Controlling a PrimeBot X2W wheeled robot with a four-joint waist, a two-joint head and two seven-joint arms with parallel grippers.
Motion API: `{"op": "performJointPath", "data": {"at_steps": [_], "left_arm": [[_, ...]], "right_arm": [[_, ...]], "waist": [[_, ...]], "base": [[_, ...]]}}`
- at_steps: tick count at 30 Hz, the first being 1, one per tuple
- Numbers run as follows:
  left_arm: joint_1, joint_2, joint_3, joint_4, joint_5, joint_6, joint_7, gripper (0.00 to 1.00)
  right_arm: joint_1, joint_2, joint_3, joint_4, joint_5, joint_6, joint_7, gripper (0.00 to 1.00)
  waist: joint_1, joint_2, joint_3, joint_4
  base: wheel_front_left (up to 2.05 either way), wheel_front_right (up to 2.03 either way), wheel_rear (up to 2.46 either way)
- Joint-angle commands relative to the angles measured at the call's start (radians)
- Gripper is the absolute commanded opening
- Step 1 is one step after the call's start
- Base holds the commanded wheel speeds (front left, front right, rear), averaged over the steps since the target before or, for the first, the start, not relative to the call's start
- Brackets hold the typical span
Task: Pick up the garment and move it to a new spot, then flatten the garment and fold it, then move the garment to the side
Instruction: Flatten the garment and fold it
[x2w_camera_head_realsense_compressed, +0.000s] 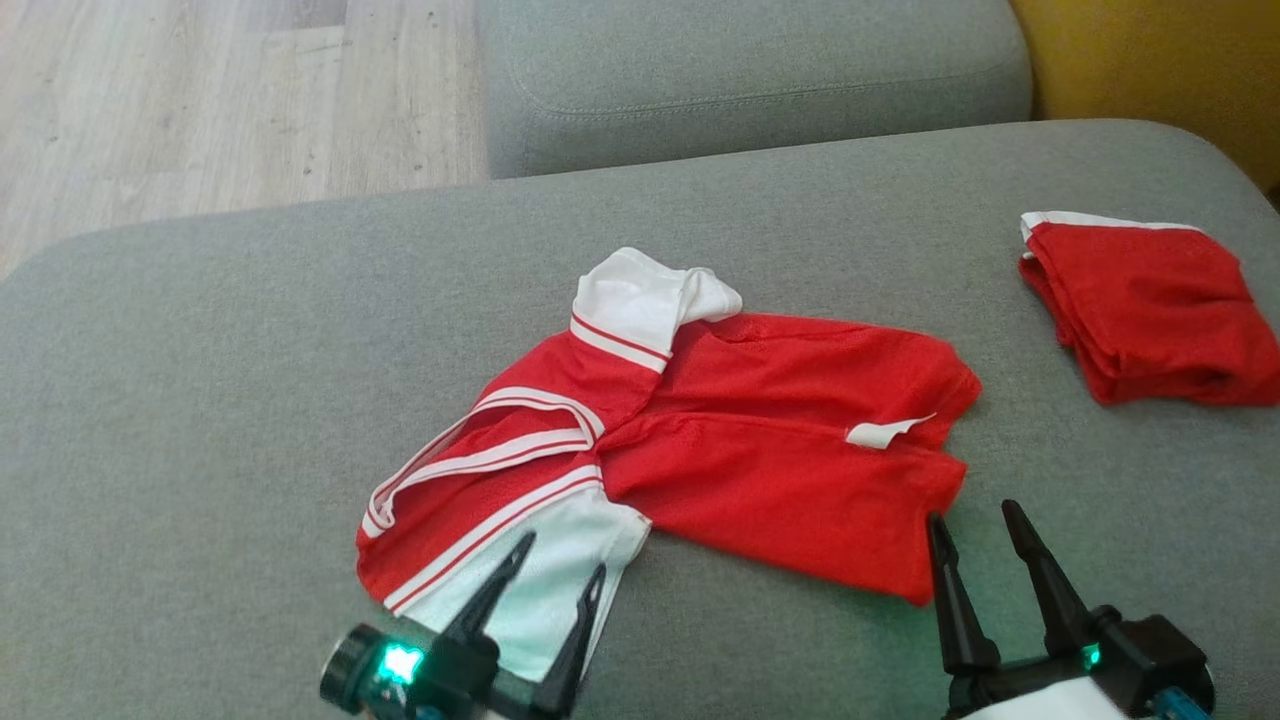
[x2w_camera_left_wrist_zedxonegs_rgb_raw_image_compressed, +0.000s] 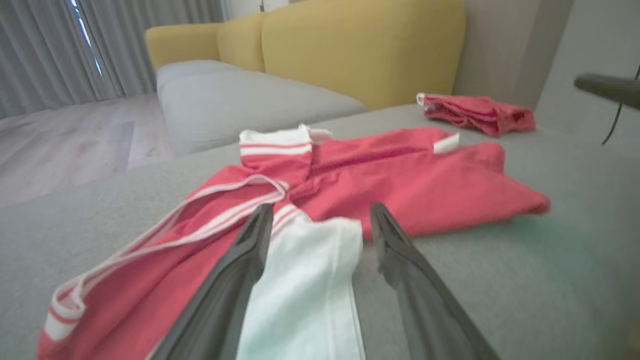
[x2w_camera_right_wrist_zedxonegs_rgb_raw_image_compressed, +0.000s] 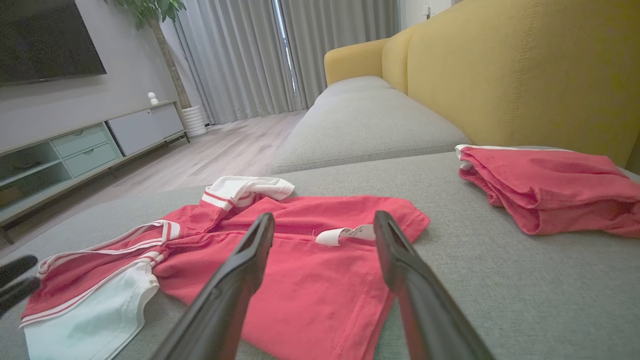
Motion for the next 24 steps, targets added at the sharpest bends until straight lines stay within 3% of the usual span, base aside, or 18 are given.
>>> {"op": "performJointPath", "data": {"at_steps": [1,10,17,18,19,20,21,24], "left_arm": [[-0.024,0.018,0.024,-0.014,0.01,-0.003,-0.005,1.0],[-0.043,0.046,-0.093,0.242,0.071,-0.015,-0.005,1.0],[-0.092,0.034,-0.106,0.365,0.07,-0.003,-0.005,1.0],[-0.097,0.032,-0.108,0.377,0.068,-0.003,-0.005,0.96],[-0.103,0.03,-0.112,0.391,0.068,-0.004,-0.005,0.49],[-0.109,0.028,-0.116,0.404,0.066,-0.005,-0.005,0.29],[-0.113,0.025,-0.12,0.418,0.062,-0.007,-0.005,0.0],[-0.122,0.019,-0.137,0.44,0.051,-0.013,-0.005,0.0]], "right_arm": [[-0.026,-0.009,0.021,-0.032,-0.009,0.003,-0.011,1.0],[-0.026,-0.009,0.025,-0.031,-0.018,0.003,-0.011,1.0],[-0.031,-0.009,0.026,-0.031,-0.025,0.003,-0.011,1.0],[-0.032,-0.009,0.026,-0.031,-0.026,0.003,-0.011,1.0],[-0.032,-0.011,0.026,-0.031,-0.026,0.003,-0.011,1.0],[-0.032,-0.012,0.025,-0.031,-0.027,0.003,-0.011,1.0],[-0.031,-0.014,0.025,-0.031,-0.027,0.003,-0.011,1.0],[-0.027,-0.018,0.022,-0.031,-0.029,0.003,-0.011,1.0]], "waist": [[0.0,0.0,0.001,0.002],[0.0,0.0,0.008,0.005],[0.0,0.0,0.018,0.0],[0.0,0.0,0.02,0.0],[0.0,0.0,0.021,0.0],[0.0,0.0,0.022,0.0],[0.0,0.0,0.023,0.0],[0.0,0.0,0.02,0.003]], "base": [[0.0,0.0,0.0],[0.0,0.0,0.0],[0.0,0.0,0.0],[0.0,0.0,0.0],[0.0,0.0,0.0],[0.0,0.0,0.0],[0.0,0.0,0.0],[0.0,0.0,0.0]]}}
